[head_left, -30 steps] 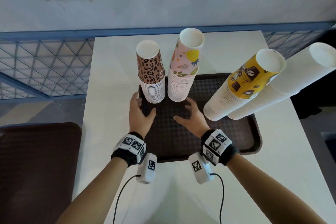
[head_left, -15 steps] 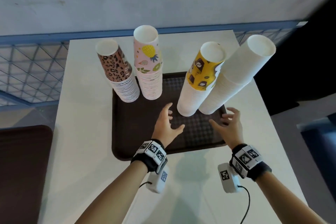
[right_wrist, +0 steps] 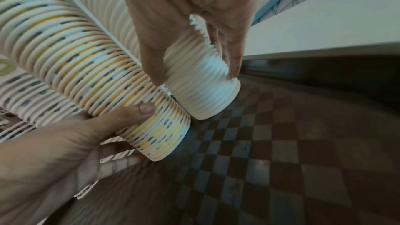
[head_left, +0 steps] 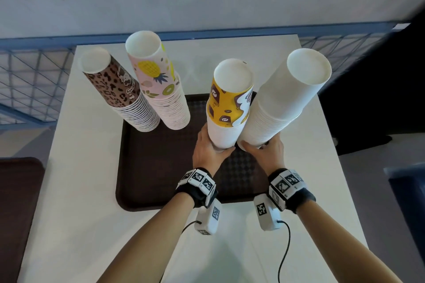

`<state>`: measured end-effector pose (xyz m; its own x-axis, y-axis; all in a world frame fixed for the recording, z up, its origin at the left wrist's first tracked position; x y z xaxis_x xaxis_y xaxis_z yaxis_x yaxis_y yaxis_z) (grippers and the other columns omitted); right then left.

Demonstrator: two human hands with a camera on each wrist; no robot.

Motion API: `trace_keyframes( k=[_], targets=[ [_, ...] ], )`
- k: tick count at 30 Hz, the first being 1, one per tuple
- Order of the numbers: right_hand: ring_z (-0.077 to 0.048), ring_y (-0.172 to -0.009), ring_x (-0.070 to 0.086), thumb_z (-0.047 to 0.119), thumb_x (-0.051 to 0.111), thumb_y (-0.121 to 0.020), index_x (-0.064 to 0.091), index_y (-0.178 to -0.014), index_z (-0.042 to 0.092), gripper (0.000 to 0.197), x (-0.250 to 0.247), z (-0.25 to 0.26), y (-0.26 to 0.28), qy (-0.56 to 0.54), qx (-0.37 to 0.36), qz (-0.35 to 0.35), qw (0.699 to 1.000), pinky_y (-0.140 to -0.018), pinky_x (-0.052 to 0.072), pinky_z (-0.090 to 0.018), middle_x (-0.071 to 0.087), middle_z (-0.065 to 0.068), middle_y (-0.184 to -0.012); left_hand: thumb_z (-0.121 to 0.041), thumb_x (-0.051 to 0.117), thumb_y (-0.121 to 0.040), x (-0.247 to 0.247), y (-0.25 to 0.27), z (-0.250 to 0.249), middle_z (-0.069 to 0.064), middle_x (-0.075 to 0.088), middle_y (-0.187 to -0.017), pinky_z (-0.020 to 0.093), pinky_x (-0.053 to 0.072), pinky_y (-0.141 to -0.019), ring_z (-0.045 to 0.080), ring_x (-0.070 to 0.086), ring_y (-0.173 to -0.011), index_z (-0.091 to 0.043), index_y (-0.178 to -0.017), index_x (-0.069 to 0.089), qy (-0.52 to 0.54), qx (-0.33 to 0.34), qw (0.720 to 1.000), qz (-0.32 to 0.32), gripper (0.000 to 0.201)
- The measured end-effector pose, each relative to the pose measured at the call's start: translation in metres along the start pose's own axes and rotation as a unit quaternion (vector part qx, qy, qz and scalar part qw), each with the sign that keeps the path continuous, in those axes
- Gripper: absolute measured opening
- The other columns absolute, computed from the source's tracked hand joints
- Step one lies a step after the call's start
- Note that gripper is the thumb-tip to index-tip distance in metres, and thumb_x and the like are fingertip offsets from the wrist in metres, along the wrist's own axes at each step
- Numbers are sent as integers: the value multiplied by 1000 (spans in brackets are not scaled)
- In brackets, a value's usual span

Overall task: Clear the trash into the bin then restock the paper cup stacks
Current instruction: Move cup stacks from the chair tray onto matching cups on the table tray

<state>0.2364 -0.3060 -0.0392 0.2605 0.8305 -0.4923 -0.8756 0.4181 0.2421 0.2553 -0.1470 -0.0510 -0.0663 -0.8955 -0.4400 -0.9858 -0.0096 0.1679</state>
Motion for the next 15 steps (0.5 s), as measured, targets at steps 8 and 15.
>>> trace_keyframes(
  k=[8, 15],
  targets=[
    [-26, -108, 53, 21, 81, -64, 33, -129, 9, 81, 1, 17, -32, -11, -23, 20, 999, -80, 41, -30, 56, -11, -126, -24, 83, -59, 2, -37, -6, 7, 55, -130, 32, 44, -97, 24, 53, -120, -15, -131, 37, 17, -14, 999, -27, 86],
    [-31, -113, 52, 19, 80, -65, 30, -130, 8, 82, 7, 31, -59, -4, -28, 28, 999, -80, 39, -30, 54, -13, -128, -22, 84, -59, 1, -64, -12, 9, 55, -129, 36, 45, -99, 26, 53, -119, -11, -131, 37, 17, -1, 999, -41, 87]
  ],
)
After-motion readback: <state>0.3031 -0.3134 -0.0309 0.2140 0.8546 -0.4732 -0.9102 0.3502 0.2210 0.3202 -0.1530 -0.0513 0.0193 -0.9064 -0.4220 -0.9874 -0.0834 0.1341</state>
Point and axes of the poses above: each hand's wrist, its own y-axis away from the middle knuckle, its own x-axis out of the palm, z = x × y, the point moved 1 cm from there along -y, towards the middle knuckle
